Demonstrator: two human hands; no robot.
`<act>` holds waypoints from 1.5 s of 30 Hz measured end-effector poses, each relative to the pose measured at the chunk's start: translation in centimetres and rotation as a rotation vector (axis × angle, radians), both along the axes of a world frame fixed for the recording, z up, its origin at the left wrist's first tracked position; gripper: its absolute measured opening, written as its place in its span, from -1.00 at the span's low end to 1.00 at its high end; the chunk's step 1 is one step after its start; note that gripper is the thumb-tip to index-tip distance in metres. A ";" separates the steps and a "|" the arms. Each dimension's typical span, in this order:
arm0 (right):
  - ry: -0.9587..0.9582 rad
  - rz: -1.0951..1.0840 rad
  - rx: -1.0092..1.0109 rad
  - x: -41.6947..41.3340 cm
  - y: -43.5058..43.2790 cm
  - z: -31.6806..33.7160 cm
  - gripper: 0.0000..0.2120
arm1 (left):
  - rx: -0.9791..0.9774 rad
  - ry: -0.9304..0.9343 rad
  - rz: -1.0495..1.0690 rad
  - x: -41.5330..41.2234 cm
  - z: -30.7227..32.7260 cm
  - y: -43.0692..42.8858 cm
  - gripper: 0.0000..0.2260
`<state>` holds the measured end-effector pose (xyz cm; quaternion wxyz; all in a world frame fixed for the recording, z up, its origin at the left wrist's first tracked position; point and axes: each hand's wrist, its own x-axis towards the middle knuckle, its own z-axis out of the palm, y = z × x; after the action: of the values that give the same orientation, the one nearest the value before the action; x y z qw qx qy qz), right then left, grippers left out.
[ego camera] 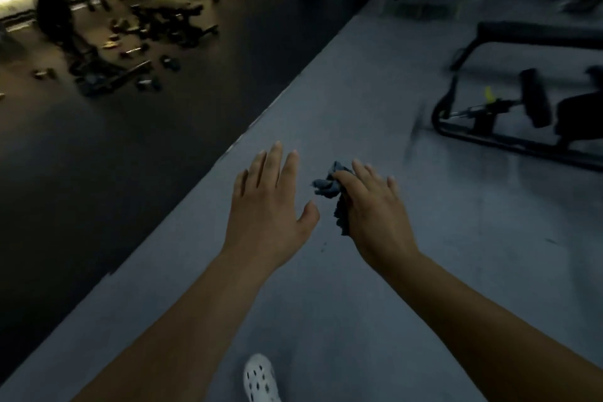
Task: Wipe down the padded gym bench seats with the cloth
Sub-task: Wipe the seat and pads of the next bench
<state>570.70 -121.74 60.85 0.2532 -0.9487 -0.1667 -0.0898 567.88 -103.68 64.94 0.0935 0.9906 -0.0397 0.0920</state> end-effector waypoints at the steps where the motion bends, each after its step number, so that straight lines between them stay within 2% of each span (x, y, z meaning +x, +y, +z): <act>1: -0.012 -0.047 -0.003 2.1 -0.6 0.0 -0.44 | 0.000 -0.005 -0.048 2.8 -0.1 -0.4 -0.27; 6: -0.075 -0.310 -0.012 11.5 -3.0 0.6 -0.55 | -0.029 0.009 -0.278 16.9 0.0 -2.3 -0.30; 14: -0.082 -0.650 -0.037 23.6 -8.8 1.6 -0.59 | -0.041 0.047 -0.603 35.4 1.7 -10.1 -0.30; 28: -0.125 -0.874 -0.063 53.6 -27.1 1.6 -0.52 | -0.031 0.035 -0.845 68.3 2.0 -30.6 -0.31; 45: -0.108 -1.204 -0.081 93.5 -48.8 0.3 -0.60 | 0.007 0.009 -1.233 113.0 1.0 -57.9 -0.30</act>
<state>664.20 -170.53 61.11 0.1125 -0.8793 0.3835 -0.2590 680.91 -161.60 65.91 0.1264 0.7858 -0.6052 0.0167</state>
